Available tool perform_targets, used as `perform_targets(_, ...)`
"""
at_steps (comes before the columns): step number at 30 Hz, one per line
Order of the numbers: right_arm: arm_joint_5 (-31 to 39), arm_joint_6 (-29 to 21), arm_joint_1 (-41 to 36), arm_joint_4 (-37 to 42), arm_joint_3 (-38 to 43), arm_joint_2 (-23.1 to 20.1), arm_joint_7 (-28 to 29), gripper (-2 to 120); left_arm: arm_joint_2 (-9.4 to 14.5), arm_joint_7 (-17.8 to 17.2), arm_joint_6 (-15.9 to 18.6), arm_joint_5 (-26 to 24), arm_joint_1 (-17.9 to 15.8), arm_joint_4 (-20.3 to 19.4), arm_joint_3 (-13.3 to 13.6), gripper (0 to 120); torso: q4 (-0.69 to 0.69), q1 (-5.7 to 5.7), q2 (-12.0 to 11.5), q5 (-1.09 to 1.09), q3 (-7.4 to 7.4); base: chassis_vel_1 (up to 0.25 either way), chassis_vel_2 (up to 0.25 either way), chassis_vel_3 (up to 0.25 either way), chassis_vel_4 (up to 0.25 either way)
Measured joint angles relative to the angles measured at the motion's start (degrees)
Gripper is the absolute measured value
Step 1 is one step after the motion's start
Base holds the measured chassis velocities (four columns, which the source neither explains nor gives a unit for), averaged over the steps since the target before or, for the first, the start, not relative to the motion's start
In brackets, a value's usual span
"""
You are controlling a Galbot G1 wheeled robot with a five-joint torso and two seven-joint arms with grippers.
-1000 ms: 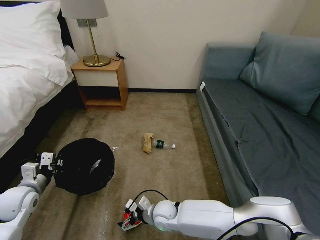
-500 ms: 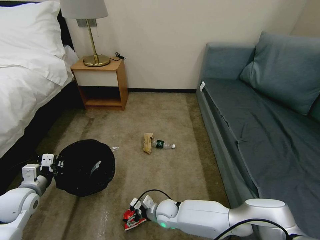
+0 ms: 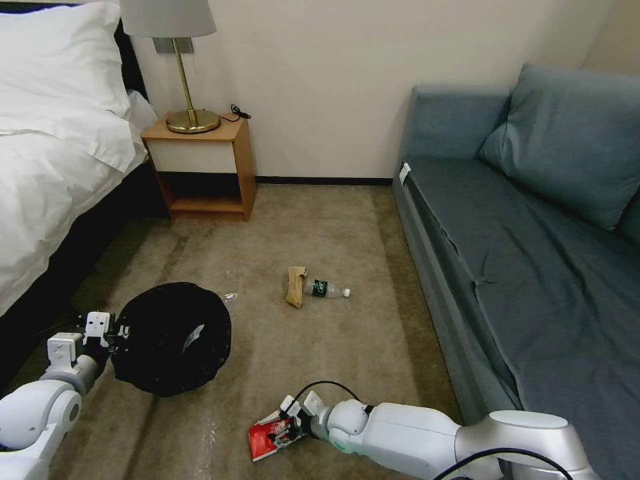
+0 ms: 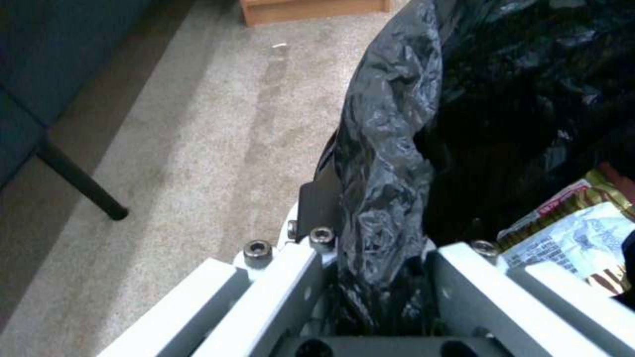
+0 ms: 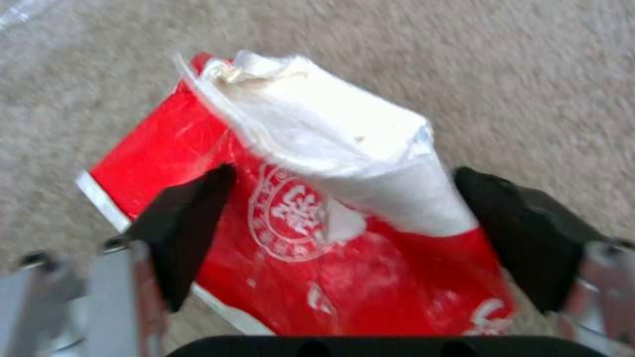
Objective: Pick up the trash bin, then pick up the garbage on the floor and place it into the trash bin.
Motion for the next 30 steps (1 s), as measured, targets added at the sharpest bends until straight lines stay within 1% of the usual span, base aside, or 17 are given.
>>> perform_targets(1, 0.0, 0.0, 0.0, 0.0, 0.0, 0.0, 0.0, 82, 0.0, 0.0, 0.0, 0.0, 0.0, 0.0, 0.0, 1, 0.0, 0.0, 0.0, 0.0, 0.0, 0.0, 0.0, 0.0, 0.0)
perform_targets(3, -0.43, 0.55, -0.21, -0.8, 0.33, -0.05, -0.92, 71, -0.05, 0.18, -0.27, 0.12, 0.25, 0.19, -0.1, 1, 0.0, 0.0, 0.0, -0.02, 0.0, 0.0, 0.0, 0.0, 0.0)
perform_targets(4, -0.43, 0.55, -0.21, -0.8, 0.33, -0.05, -0.92, 71, -0.05, 0.18, -0.27, 0.12, 0.25, 0.19, -0.1, 1, 0.0, 0.0, 0.0, -0.02, 0.0, 0.0, 0.0, 0.0, 0.0)
perform_targets(6, -0.55, 0.9, -0.43, -0.96, 0.58, -0.14, -1.05, 59, -0.01, 0.22, -0.43, 0.14, 0.41, 0.2, -0.25, 1, -0.02, 0.0, 0.0, -0.02, -0.01, 0.0, 0.0, 0.0, 0.0)
perform_targets(9, -0.55, 1.0, -0.48, -0.96, 0.61, -0.2, -1.06, 56, 0.05, 0.28, -0.48, 0.14, 0.43, 0.2, -0.28, 1, -0.02, 0.0, 0.0, -0.02, -0.01, 0.0, 0.0, 0.0, 0.0)
perform_targets(10, -0.55, 1.14, -0.55, -0.89, 0.62, -0.22, -1.09, 48, 0.12, 0.36, -0.52, 0.14, 0.44, 0.21, -0.29, 1, -0.02, 0.0, 0.0, -0.02, -0.01, 0.0, 0.0, 0.0, 0.0)
perform_targets(11, -0.54, 1.29, -0.56, -0.84, 0.62, -0.24, -1.09, 42, 0.14, 0.37, -0.55, 0.14, 0.41, 0.22, -0.3, 1, 0.0, 0.0, 0.0, -0.01, -0.01, 0.0, 0.0, 0.0, 0.0)
perform_targets(12, -0.54, 1.29, -0.56, -0.84, 0.62, -0.24, -1.09, 42, 0.14, 0.37, -0.55, 0.14, 0.41, 0.22, -0.3, 1, 0.0, 0.0, 0.0, -0.01, -0.01, 0.0, 0.0, 0.0, 0.0)
perform_targets(14, -0.49, 1.52, -0.59, -0.62, 0.53, -0.24, -1.09, 31, 0.14, 0.37, -0.56, 0.14, 0.3, 0.29, -0.18, 1, 0.01, 0.0, 0.0, 0.0, -0.01, 0.0, 0.0, 0.0, 0.0)
perform_targets(15, -0.49, 1.52, -0.59, -0.62, 0.53, -0.24, -1.09, 31, 0.14, 0.37, -0.56, 0.14, 0.3, 0.29, -0.18, 1, 0.01, 0.0, 0.0, 0.0, -0.01, 0.0, 0.0, 0.0, 0.0)
perform_targets(17, -0.48, 1.66, -0.59, -0.53, 0.54, -0.24, -1.09, 26, 0.12, 0.38, -0.57, 0.14, 0.24, 0.36, -0.11, 1, 0.01, 0.0, 0.0, 0.0, 0.0, 0.0, 0.0, 0.0, 0.0)
perform_targets(19, -0.47, 1.86, -0.6, -0.27, 0.58, -0.27, -1.09, 13, 0.12, 0.41, -0.65, 0.15, 0.13, 0.57, -0.01, 1, 0.01, 0.0, 0.0, 0.0, 0.0, 0.0, 0.0, 0.0, 0.0)
perform_targets(21, -0.47, 1.89, -0.61, -0.08, 0.64, -0.29, -1.06, 11, 0.13, 0.41, -0.66, 0.16, 0.13, 0.58, 0.01, 1, 0.01, 0.0, 0.0, 0.0, 0.0, 0.0, 0.0, 0.0, 0.0)
perform_targets(23, -0.66, 1.92, -0.58, 0.96, 0.99, -0.53, -0.9, 4, 0.23, 0.45, -0.66, 0.16, 0.14, 0.58, 0.02, 1, 0.01, 0.01, 0.0, 0.0, 0.01, 0.0, 0.0, 0.0, 0.0)
perform_targets(25, -1.14, 2.0, -0.39, 1.94, 1.46, -0.78, -0.65, 2, 0.3, 0.45, -0.66, 0.16, 0.15, 0.58, 0.02, 1, 0.01, 0.01, 0.0, 0.0, 0.01, 0.0, 0.0, 0.0, 0.0)
perform_targets(27, -1.66, 2.14, -0.2, 2.74, 2.03, -0.97, -0.13, 1, 0.34, 0.45, -0.66, 0.14, 0.15, 0.58, -0.04, 1, 0.01, 0.01, 0.0, 0.0, 0.0, 0.0, 0.0, 0.0, 0.0)
perform_targets(30, -2.48, 2.23, 0.64, 5.07, 6.3, -1.17, 1.26, 1, 0.5, 0.69, -1.2, 0.75, 0.09, 1.42, -0.27, 1, 0.0, 0.01, 0.0, 0.0, 0.0, 0.0, 0.0, 0.0, 0.0)
